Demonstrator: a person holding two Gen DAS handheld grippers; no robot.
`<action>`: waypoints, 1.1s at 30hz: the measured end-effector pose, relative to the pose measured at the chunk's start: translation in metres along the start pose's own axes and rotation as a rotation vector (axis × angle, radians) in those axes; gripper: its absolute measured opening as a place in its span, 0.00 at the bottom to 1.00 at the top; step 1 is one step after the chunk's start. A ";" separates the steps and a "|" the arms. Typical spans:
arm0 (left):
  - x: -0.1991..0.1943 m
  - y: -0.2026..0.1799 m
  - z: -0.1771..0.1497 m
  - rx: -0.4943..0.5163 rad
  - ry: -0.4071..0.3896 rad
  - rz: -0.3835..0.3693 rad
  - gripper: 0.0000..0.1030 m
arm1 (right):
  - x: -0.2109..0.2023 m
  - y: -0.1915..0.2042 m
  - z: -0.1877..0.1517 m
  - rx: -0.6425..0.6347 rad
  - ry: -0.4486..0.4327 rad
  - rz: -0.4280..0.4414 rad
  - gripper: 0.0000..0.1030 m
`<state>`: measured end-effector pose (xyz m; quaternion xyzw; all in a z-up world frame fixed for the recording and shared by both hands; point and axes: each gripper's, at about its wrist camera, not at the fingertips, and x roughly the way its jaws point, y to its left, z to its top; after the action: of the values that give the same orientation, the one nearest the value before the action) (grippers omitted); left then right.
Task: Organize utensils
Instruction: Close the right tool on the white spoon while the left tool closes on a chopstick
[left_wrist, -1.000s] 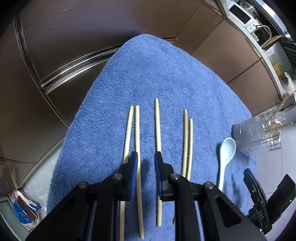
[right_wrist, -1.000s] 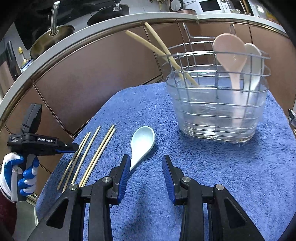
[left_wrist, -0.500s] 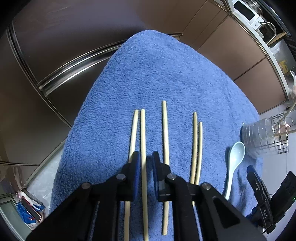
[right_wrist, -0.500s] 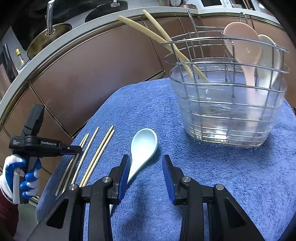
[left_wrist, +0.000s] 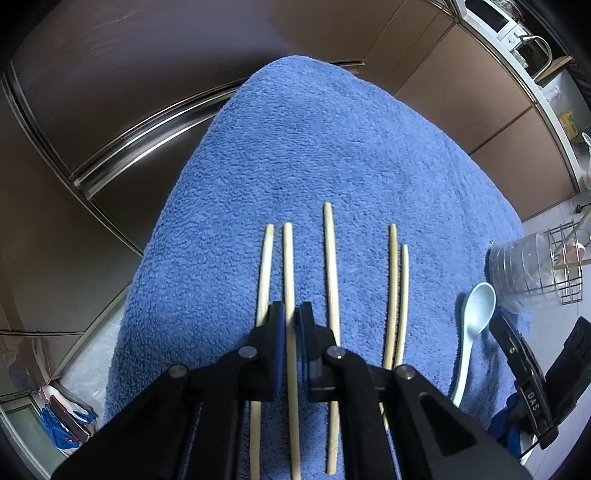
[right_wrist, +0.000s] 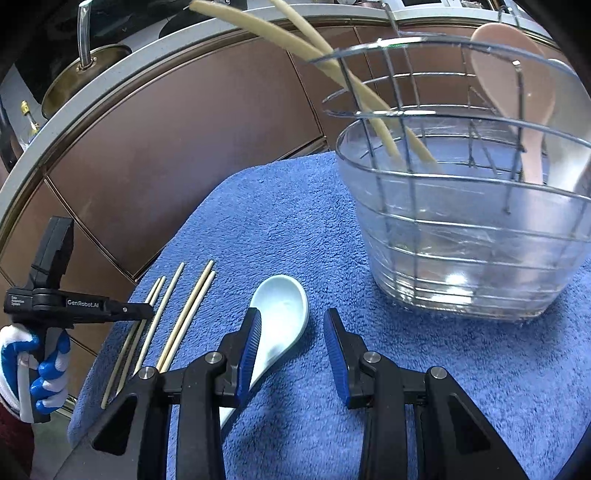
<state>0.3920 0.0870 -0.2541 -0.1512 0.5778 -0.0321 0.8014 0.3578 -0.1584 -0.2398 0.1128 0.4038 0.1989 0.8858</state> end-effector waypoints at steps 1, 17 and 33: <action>0.000 -0.001 0.000 0.004 0.000 0.003 0.07 | 0.002 0.000 0.001 -0.003 0.005 -0.003 0.29; -0.003 -0.006 -0.009 0.030 -0.024 0.019 0.04 | 0.010 0.003 0.003 -0.036 0.055 -0.018 0.09; -0.078 -0.018 -0.052 0.053 -0.173 -0.072 0.04 | -0.098 0.034 -0.021 -0.077 -0.114 -0.036 0.06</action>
<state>0.3196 0.0771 -0.1925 -0.1528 0.4997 -0.0632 0.8503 0.2751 -0.1707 -0.1758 0.0825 0.3467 0.1918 0.9144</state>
